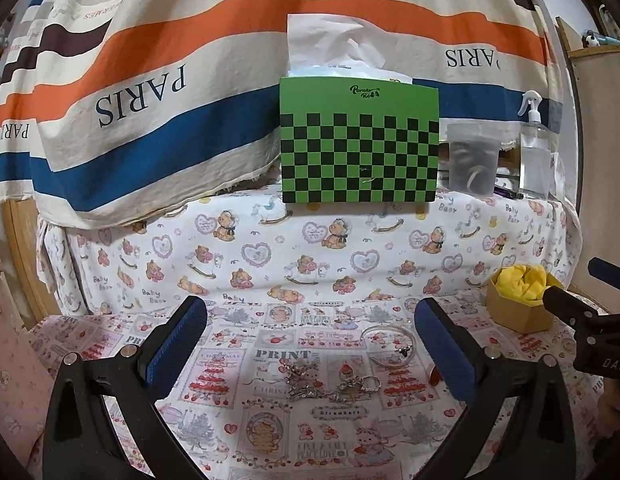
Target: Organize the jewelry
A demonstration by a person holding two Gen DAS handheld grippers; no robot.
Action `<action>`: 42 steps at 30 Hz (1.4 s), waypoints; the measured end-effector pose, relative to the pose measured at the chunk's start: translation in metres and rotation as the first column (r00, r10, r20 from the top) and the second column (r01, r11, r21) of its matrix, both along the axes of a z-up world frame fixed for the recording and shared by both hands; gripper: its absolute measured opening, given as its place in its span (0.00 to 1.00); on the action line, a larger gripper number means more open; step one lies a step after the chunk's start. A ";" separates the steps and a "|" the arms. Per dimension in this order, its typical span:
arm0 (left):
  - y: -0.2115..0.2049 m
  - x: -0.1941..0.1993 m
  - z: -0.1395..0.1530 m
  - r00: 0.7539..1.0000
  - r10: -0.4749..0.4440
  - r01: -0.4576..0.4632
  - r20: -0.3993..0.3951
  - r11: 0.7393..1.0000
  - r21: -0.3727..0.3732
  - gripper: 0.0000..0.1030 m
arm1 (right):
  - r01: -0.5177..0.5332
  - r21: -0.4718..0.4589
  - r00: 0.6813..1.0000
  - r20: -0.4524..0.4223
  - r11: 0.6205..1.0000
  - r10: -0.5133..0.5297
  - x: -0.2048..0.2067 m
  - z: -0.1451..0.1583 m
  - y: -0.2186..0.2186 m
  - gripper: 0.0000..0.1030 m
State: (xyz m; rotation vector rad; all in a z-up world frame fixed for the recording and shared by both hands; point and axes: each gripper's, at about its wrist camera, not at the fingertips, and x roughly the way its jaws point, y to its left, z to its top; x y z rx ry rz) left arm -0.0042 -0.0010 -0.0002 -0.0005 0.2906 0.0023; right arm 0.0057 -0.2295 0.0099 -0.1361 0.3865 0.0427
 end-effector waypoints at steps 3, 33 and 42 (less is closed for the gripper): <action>0.000 -0.001 0.000 1.000 0.003 -0.003 -0.001 1.000 -0.002 1.00 | -0.002 -0.002 1.000 0.001 1.000 0.002 0.000 0.000 0.000 1.00; -0.001 -0.001 0.000 1.000 0.003 -0.003 -0.008 1.000 -0.001 1.00 | -0.001 0.000 1.000 -0.004 1.000 0.001 0.002 0.000 0.001 1.00; -0.002 -0.001 -0.003 1.000 0.007 -0.007 -0.018 1.000 0.000 1.00 | 0.007 0.006 1.000 -0.014 1.000 -0.007 -0.001 -0.002 -0.002 1.00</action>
